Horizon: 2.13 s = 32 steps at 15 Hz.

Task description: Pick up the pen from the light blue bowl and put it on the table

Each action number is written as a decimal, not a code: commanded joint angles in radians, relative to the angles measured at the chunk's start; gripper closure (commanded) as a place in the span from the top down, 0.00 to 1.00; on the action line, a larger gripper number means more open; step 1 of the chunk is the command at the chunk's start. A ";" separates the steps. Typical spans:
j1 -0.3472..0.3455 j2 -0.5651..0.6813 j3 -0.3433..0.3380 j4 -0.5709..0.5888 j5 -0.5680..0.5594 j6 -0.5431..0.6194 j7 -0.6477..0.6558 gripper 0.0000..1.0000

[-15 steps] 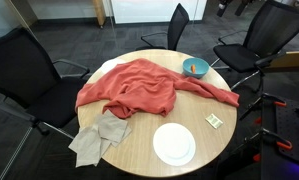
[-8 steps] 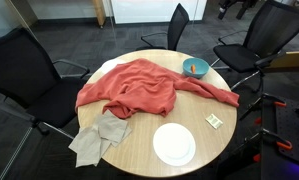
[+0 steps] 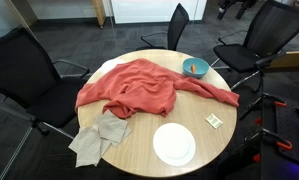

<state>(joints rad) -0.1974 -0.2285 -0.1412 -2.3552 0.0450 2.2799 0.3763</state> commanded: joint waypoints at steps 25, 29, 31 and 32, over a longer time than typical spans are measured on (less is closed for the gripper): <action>-0.005 0.570 -0.078 0.196 0.142 0.279 0.056 1.00; -0.007 0.671 -0.074 0.216 0.190 0.395 0.056 1.00; -0.004 0.716 -0.073 0.232 0.214 0.440 0.067 1.00; -0.004 0.739 -0.071 0.241 0.226 0.460 0.070 1.00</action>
<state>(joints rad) -0.2103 0.4484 -0.2098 -2.1573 0.2312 2.6951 0.4181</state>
